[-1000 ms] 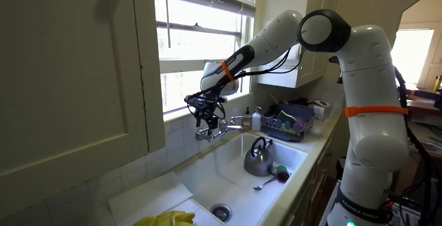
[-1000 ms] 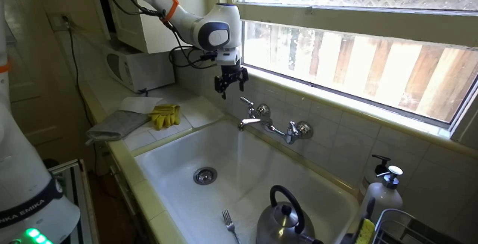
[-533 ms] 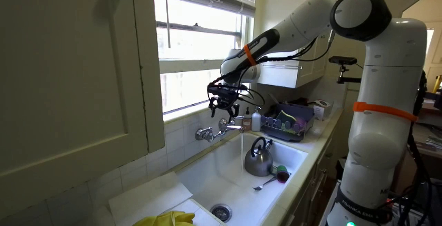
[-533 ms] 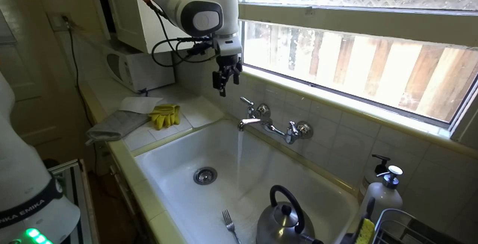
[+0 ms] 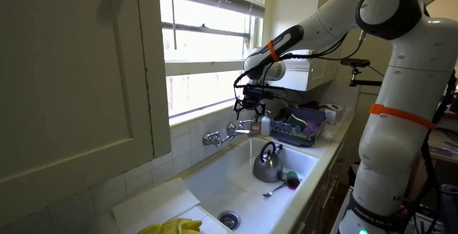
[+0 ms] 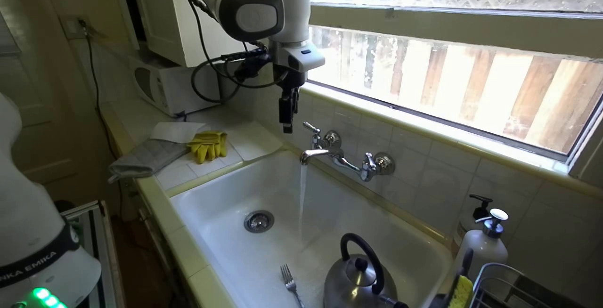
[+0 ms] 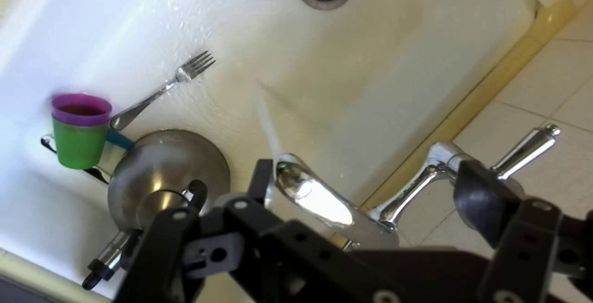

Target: Push the faucet handles backwards.

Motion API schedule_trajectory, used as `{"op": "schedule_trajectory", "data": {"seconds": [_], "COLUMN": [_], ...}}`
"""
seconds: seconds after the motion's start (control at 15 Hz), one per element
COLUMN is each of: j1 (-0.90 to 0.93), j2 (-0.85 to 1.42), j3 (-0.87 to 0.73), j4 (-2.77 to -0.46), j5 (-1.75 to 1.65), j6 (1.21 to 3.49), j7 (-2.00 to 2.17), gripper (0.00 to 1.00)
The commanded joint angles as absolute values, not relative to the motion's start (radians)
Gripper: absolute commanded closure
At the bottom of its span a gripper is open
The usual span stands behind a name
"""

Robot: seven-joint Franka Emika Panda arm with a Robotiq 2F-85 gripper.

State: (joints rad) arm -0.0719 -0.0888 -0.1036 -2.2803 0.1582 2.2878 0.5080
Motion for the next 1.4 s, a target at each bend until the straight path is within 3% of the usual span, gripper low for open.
{"op": "schedule_trajectory", "data": {"seconds": [0.0, 0.6, 1.33], "j1": [-0.086, -0.086, -0.15], "j2": [-0.095, -0.108, 0.005], "j3": [-0.114, -0.126, -0.197], "j4": [-2.279, -2.26, -2.194], "j5": [0.161, 0.07, 0.051], "j6": [2.267, 2.232, 2.373], "j7": [0.455, 0.349, -0.389], "gripper": [0.0, 0.0, 0.0]}}
